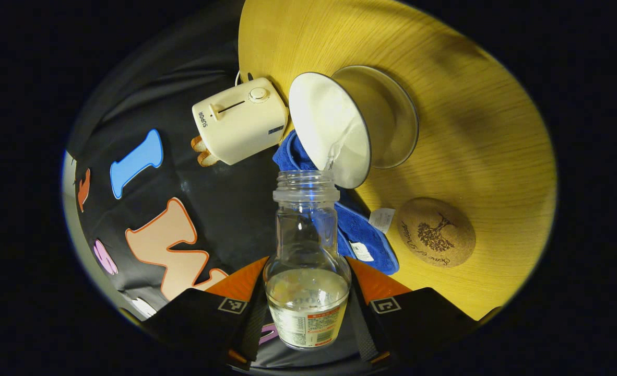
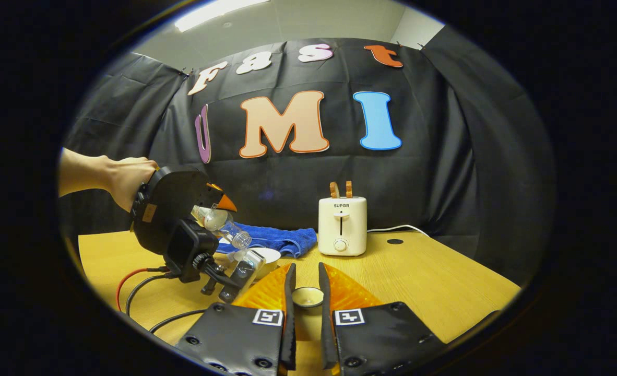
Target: Open the teacup lid with one hand, grasp the water bottle and pour water into the teacup with the other hand; after pouring, place the water bottle on the coaster and then close the teacup lid.
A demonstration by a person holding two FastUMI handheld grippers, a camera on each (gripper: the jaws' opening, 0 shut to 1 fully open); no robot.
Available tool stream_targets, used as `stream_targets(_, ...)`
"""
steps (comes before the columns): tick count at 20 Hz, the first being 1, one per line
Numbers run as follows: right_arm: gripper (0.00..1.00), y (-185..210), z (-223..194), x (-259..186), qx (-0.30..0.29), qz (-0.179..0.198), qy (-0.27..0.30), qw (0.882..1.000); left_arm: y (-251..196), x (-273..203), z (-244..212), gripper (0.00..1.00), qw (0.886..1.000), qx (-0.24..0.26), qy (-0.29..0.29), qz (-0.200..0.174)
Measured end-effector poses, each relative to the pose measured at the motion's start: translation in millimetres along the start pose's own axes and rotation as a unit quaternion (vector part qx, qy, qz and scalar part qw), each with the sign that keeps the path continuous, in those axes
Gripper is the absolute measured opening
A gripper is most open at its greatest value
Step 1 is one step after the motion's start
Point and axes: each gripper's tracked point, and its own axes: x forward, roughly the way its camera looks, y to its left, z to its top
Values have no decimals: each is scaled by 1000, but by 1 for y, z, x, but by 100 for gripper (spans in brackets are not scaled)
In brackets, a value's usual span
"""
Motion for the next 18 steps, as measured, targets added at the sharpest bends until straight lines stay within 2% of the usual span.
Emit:
stream_targets(15, 22, 0, -1, 0, 0, 0, -1, 1000, 3, 2, 1, 70, 1000, 14, -3, -3)
stream_targets(18, 22, 0, 0, 0, 0, 0, -1, 1000, 2, 2, 2, 69, 1000, -1, -6, -3)
